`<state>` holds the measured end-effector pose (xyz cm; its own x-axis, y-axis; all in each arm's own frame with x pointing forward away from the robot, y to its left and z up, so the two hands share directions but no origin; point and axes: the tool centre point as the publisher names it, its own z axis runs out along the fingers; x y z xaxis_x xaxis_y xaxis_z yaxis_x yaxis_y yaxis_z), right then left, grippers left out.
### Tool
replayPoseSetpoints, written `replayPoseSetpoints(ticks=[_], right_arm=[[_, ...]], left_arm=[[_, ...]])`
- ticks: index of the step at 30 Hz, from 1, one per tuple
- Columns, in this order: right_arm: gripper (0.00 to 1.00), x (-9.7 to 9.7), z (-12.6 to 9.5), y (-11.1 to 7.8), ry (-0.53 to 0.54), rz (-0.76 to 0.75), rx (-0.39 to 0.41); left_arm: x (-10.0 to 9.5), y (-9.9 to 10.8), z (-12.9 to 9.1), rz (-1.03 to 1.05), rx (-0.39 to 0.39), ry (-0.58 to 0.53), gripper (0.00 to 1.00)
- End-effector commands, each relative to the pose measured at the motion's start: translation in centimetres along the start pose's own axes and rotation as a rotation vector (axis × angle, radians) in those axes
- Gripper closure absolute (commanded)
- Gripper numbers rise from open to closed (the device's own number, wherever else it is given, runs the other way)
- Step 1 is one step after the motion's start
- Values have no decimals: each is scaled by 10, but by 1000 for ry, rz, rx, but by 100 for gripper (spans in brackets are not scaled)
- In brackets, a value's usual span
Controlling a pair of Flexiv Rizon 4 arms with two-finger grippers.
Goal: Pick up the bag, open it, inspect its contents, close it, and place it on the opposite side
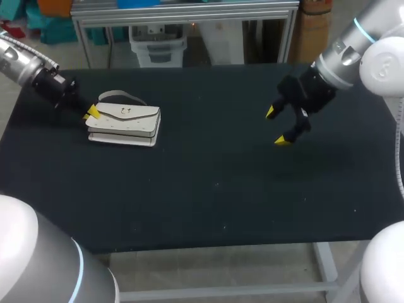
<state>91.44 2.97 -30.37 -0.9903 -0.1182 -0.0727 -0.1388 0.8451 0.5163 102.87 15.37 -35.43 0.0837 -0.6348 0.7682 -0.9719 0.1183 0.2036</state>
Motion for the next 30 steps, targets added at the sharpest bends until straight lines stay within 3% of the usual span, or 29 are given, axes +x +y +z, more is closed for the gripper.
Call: replayPoseSetpoints(ticks=[1,10,16,20,22,30], right_arm=[[0,0,0,0,0,0,0],[0,0,0,0,0,0,0],[0,0,0,0,0,0,0],[0,0,0,0,0,0,0],[0,0,0,0,0,0,0],[0,0,0,0,0,0,0]], left_arm=[[2,6,3,-1,48,-5,100],[7,11,7,-11,58,9,100],[29,31,28,-126,256,59,100],[42,41,38,-129,299,107,100],[50,43,46,-138,369,69,100],[65,50,78,-127,446,86,100]])
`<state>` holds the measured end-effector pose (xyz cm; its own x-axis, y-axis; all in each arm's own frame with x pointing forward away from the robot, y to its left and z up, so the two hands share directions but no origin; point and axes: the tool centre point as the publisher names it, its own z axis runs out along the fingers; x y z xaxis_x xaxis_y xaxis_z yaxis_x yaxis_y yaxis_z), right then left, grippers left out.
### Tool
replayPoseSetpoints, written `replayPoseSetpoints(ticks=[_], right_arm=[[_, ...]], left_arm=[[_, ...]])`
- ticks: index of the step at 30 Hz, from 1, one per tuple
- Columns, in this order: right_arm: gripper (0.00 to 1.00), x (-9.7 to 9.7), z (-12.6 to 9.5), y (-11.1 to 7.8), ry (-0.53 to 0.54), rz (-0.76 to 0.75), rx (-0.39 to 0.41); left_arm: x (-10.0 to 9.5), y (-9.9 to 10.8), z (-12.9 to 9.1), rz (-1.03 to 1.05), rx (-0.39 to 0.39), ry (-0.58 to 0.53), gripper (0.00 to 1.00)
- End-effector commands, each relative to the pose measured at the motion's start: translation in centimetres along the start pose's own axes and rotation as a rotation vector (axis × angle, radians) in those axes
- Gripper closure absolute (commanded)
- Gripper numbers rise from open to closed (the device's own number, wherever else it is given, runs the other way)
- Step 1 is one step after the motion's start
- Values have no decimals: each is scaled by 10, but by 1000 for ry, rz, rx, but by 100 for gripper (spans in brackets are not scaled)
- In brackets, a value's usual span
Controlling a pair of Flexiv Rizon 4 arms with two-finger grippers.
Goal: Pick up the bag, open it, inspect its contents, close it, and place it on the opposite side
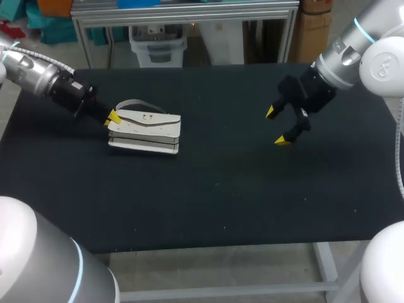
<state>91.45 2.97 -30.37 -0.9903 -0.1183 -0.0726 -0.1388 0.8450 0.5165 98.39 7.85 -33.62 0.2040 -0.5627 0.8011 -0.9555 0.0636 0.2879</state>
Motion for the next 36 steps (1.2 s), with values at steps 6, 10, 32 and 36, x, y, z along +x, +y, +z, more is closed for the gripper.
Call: replayPoseSetpoints(ticks=[6,10,32,36], right_arm=[[0,0,0,0,0,0,0],[0,0,0,0,0,0,0],[0,0,0,0,0,0,0],[0,0,0,0,0,0,0]], left_arm=[[9,21,52,-23,576,42,100],[12,22,64,-14,634,47,100],[43,10,105,101,345,-33,100],[44,9,117,118,245,-40,100]])
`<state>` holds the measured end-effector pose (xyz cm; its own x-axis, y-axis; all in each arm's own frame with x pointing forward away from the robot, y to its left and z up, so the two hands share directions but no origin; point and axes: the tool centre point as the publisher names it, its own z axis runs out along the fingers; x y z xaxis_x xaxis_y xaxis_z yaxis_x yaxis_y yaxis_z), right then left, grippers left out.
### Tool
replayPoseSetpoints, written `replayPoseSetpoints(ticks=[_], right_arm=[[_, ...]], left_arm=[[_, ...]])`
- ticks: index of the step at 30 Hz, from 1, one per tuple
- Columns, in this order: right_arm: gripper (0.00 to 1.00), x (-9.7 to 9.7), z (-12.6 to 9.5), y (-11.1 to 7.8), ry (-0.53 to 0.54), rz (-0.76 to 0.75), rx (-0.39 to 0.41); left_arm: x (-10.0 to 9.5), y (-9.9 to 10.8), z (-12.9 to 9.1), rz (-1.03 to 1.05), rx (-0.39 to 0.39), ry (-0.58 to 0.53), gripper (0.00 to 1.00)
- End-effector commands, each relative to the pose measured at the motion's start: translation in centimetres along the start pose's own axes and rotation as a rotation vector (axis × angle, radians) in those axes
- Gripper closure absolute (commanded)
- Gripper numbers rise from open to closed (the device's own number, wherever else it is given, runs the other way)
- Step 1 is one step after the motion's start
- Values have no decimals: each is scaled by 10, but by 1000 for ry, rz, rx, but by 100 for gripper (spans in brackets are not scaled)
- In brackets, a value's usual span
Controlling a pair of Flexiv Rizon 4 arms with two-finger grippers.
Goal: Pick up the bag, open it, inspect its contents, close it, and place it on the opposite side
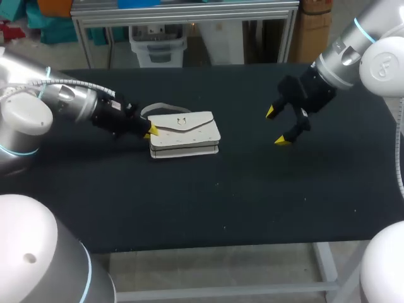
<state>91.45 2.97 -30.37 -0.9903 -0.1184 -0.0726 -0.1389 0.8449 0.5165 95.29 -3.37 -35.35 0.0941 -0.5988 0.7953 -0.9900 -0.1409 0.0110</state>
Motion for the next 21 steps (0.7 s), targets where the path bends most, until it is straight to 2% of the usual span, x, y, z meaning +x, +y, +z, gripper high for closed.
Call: replayPoseSetpoints(ticks=[1,4,10,19,21], right_arm=[[0,0,0,0,0,0,0],[0,0,0,0,0,0,0],[0,0,0,0,0,0,0],[0,0,0,0,0,0,0],[0,0,0,0,0,0,0]], left_arm=[[1,-5,13,16,-115,5,100],[4,-3,16,25,-183,9,100],[9,6,16,33,-193,6,100],[17,20,29,47,-206,20,100],[18,23,34,45,-185,14,100]])
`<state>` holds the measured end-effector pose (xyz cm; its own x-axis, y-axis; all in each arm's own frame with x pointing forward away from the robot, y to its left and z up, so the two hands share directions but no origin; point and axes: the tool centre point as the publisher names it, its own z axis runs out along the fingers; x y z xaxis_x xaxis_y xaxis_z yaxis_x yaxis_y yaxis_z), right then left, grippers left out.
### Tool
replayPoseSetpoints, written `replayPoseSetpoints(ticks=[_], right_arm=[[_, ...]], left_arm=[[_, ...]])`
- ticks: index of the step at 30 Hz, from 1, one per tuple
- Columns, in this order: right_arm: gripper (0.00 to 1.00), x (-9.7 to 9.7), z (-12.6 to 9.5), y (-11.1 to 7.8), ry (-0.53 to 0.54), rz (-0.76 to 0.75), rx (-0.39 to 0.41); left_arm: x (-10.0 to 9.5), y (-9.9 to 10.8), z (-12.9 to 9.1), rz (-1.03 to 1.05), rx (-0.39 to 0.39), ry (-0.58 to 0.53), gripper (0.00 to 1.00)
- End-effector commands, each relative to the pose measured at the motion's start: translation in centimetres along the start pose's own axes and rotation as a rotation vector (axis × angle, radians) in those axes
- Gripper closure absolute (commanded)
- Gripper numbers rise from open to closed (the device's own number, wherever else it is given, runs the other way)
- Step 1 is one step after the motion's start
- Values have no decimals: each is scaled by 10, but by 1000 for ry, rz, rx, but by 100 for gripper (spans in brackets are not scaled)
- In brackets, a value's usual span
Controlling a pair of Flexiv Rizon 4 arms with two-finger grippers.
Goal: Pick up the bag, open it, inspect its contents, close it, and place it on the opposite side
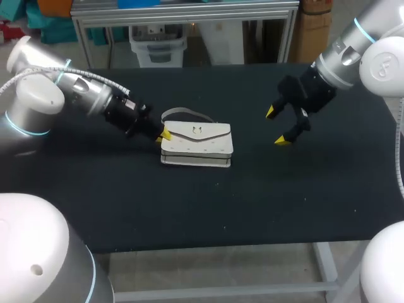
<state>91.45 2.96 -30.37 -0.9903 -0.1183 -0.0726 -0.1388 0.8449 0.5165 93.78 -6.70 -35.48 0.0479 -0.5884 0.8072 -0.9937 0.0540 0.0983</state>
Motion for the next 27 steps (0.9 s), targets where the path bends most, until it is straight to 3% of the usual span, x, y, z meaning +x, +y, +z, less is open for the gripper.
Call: replayPoseSetpoints(ticks=[1,4,9,14,27], right_arm=[[0,0,0,0,0,0,0],[0,0,0,0,0,0,0],[0,0,0,0,0,0,0],[0,0,0,0,0,0,0],[0,0,0,0,0,0,0]], left_arm=[[1,3,11,0,17,3,100],[2,6,14,-1,39,0,100],[1,10,14,-11,142,-3,100],[-3,5,5,-38,174,11,100],[-4,2,14,-51,108,5,100]])
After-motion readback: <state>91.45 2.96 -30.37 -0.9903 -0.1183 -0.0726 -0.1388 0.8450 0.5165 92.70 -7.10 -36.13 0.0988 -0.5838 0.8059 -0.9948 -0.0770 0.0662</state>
